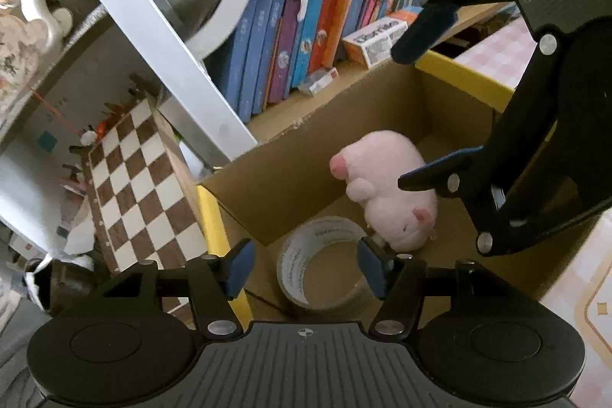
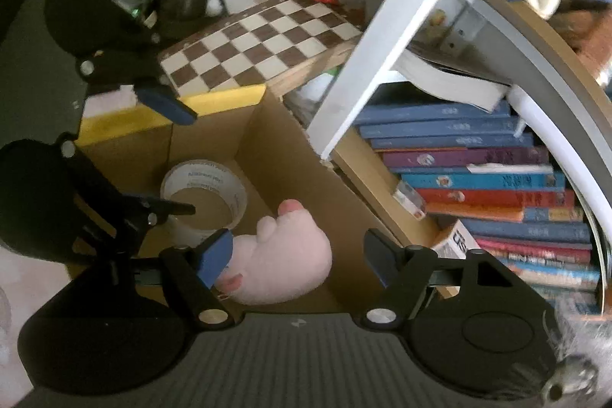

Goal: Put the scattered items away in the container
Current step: 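Open the left tool releasing the tape while the right tool drops the pig into the box, then withdraw both tools from the yellow box back over the desk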

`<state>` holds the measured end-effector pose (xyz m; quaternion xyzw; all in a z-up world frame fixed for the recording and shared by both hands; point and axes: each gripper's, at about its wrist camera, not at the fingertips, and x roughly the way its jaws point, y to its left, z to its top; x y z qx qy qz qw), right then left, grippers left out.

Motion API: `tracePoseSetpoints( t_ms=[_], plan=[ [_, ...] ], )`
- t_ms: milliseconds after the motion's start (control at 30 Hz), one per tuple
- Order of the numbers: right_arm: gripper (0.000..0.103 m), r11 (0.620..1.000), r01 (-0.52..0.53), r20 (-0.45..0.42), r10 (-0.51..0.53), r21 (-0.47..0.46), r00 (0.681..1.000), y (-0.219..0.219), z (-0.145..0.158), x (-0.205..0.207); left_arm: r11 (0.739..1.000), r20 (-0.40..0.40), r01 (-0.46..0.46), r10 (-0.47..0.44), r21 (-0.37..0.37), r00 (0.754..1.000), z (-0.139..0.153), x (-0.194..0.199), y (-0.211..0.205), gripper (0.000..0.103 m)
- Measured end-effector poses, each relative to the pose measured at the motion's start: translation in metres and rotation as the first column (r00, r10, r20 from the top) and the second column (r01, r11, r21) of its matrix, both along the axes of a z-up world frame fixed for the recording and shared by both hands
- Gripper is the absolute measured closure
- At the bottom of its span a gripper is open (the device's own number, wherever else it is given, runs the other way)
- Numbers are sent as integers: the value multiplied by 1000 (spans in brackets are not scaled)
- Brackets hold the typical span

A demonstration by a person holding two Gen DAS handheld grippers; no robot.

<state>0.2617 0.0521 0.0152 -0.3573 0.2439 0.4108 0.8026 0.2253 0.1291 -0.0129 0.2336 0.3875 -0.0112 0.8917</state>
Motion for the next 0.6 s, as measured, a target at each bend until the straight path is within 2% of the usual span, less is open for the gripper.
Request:
tracePoseSetpoints(
  t_ms=[267,433,600],
  plan=[
    [29,991,103,0,-104,87,995,-24,16,-18,999,52,-25,26,-22,998,16,-26,-2,37],
    [29,968,164,-7,-166,189,986,-47,32,-37,994,101,-70,79,-82,992,25,-56,3,37],
    [29,934,213,-54,-206,285,977,-75,44,-63,983,146,-112,133,-144,980,34,-87,8,37]
  ],
)
